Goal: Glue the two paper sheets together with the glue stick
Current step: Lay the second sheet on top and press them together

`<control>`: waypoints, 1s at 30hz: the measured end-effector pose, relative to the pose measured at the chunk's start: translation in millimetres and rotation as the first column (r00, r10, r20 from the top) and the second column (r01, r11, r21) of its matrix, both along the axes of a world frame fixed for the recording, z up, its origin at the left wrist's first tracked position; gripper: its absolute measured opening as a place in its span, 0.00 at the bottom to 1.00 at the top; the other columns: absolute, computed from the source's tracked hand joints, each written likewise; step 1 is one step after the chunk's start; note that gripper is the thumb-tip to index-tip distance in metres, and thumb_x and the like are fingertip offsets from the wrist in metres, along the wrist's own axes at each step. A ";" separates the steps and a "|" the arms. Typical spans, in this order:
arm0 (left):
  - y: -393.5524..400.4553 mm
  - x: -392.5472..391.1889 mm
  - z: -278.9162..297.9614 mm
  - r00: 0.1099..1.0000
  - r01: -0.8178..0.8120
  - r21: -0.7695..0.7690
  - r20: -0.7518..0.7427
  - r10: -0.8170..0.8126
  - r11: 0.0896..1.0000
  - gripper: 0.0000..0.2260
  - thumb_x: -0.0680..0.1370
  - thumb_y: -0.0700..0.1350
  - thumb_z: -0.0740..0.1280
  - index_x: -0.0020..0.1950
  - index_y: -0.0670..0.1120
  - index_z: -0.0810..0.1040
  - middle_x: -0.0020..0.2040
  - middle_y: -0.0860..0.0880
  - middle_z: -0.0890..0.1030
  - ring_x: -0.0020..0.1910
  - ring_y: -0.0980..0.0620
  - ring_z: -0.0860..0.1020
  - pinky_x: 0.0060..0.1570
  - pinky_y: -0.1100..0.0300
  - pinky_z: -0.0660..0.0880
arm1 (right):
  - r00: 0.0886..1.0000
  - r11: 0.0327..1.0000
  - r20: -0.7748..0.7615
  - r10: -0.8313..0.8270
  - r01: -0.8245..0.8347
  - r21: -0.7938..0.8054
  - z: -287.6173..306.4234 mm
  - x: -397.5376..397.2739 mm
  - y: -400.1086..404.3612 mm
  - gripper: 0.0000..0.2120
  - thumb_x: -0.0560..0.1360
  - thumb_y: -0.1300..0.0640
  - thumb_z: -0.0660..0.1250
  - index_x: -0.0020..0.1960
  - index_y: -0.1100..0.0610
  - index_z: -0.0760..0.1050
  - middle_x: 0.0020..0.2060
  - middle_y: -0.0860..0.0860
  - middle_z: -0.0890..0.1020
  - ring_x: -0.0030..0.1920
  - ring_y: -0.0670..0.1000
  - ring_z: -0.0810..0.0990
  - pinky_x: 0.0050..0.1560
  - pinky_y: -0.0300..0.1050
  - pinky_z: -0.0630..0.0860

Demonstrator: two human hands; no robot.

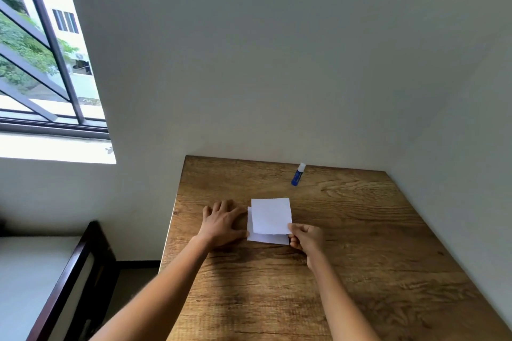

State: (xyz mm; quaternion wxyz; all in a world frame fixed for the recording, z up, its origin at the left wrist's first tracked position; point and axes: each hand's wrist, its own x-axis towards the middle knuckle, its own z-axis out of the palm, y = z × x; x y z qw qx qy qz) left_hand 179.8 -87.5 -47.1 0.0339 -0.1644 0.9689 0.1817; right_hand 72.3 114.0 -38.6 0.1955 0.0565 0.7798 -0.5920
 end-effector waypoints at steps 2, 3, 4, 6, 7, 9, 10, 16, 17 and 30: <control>-0.1 -1.0 -1.7 1.000 0.005 -0.011 0.002 -0.005 1.000 0.29 0.73 0.65 0.62 0.72 0.62 0.59 0.74 0.48 0.58 0.73 0.43 0.55 0.71 0.39 0.50 | 1.000 1.000 -0.006 0.003 -0.003 0.019 -2.0 -0.9 -0.6 0.09 0.73 0.62 0.70 0.50 0.66 0.79 0.30 0.54 0.79 0.28 0.47 0.75 0.27 0.34 0.76; -0.1 -1.4 -2.1 1.000 0.007 -0.015 0.004 -0.007 1.000 0.29 0.73 0.65 0.61 0.72 0.63 0.58 0.74 0.48 0.58 0.73 0.43 0.55 0.71 0.40 0.50 | 1.000 1.000 -0.002 0.001 -0.001 0.010 -2.2 -1.3 -0.3 0.09 0.73 0.62 0.70 0.50 0.66 0.79 0.30 0.54 0.79 0.28 0.47 0.75 0.27 0.34 0.76; -0.3 -1.4 -2.4 1.000 0.010 -0.015 0.005 -0.010 1.000 0.30 0.73 0.65 0.61 0.72 0.63 0.58 0.74 0.47 0.57 0.73 0.43 0.55 0.71 0.40 0.50 | 1.000 1.000 0.007 -0.007 0.008 -0.019 -1.7 -1.4 0.6 0.08 0.73 0.61 0.70 0.50 0.65 0.79 0.30 0.54 0.79 0.28 0.47 0.75 0.26 0.34 0.77; -1.0 -1.0 -3.3 1.000 0.007 0.011 -0.005 -0.007 1.000 0.29 0.72 0.66 0.61 0.72 0.62 0.59 0.73 0.47 0.58 0.73 0.43 0.55 0.71 0.40 0.50 | 0.997 0.990 0.047 -0.056 0.062 -0.129 -0.2 -0.6 4.8 0.07 0.73 0.61 0.69 0.49 0.64 0.78 0.31 0.54 0.79 0.30 0.47 0.76 0.26 0.34 0.77; -1.2 -1.3 -3.5 1.000 -0.008 0.043 -0.024 0.009 0.999 0.28 0.73 0.66 0.61 0.71 0.62 0.61 0.73 0.48 0.59 0.72 0.44 0.56 0.70 0.41 0.50 | 0.994 0.976 0.067 -0.091 0.103 -0.192 1.0 -0.2 8.0 0.05 0.74 0.61 0.69 0.48 0.62 0.78 0.33 0.54 0.79 0.31 0.48 0.77 0.26 0.34 0.78; -0.8 -3.3 -1.5 0.990 -0.086 0.140 -0.096 0.100 0.986 0.24 0.74 0.64 0.59 0.69 0.60 0.66 0.72 0.48 0.62 0.72 0.45 0.59 0.70 0.42 0.51 | 0.988 0.959 0.068 -0.137 0.149 -0.240 3.0 -1.5 15.3 0.03 0.75 0.60 0.67 0.47 0.60 0.76 0.38 0.55 0.79 0.36 0.49 0.78 0.28 0.36 0.79; -0.1 -5.3 0.7 0.976 -0.136 0.192 -0.141 0.165 0.972 0.22 0.75 0.63 0.59 0.68 0.58 0.68 0.72 0.48 0.64 0.71 0.45 0.61 0.70 0.43 0.52 | 0.990 0.964 0.050 -0.134 0.142 -0.223 4.6 -2.7 17.9 0.03 0.76 0.60 0.65 0.48 0.61 0.75 0.41 0.55 0.79 0.39 0.50 0.78 0.30 0.36 0.80; 15.5 -26.0 35.1 0.878 -0.124 0.276 -0.417 0.235 0.953 0.17 0.77 0.52 0.64 0.65 0.49 0.71 0.66 0.48 0.71 0.67 0.47 0.68 0.65 0.50 0.62 | 0.975 1.000 -0.221 0.015 -0.010 0.023 35.7 -13.2 14.5 0.09 0.79 0.60 0.60 0.56 0.62 0.75 0.48 0.55 0.78 0.48 0.51 0.76 0.39 0.39 0.74; 18.9 -31.4 44.9 0.854 -0.105 0.270 -0.470 0.225 0.957 0.18 0.76 0.50 0.65 0.65 0.48 0.71 0.66 0.48 0.72 0.67 0.47 0.68 0.64 0.51 0.62 | 0.962 0.995 -0.260 0.080 -0.062 0.076 45.1 -16.0 11.6 0.09 0.79 0.59 0.60 0.55 0.61 0.75 0.47 0.54 0.78 0.48 0.52 0.76 0.39 0.40 0.73; 25.0 -65.0 103.6 0.953 0.194 0.265 -0.278 -0.117 0.945 0.12 0.72 0.42 0.72 0.55 0.43 0.82 0.51 0.45 0.85 0.50 0.50 0.80 0.48 0.61 0.72 | 0.741 0.831 -0.383 0.551 -0.447 0.331 110.1 -26.3 -30.5 0.07 0.74 0.58 0.69 0.51 0.56 0.75 0.37 0.44 0.77 0.42 0.46 0.77 0.38 0.35 0.69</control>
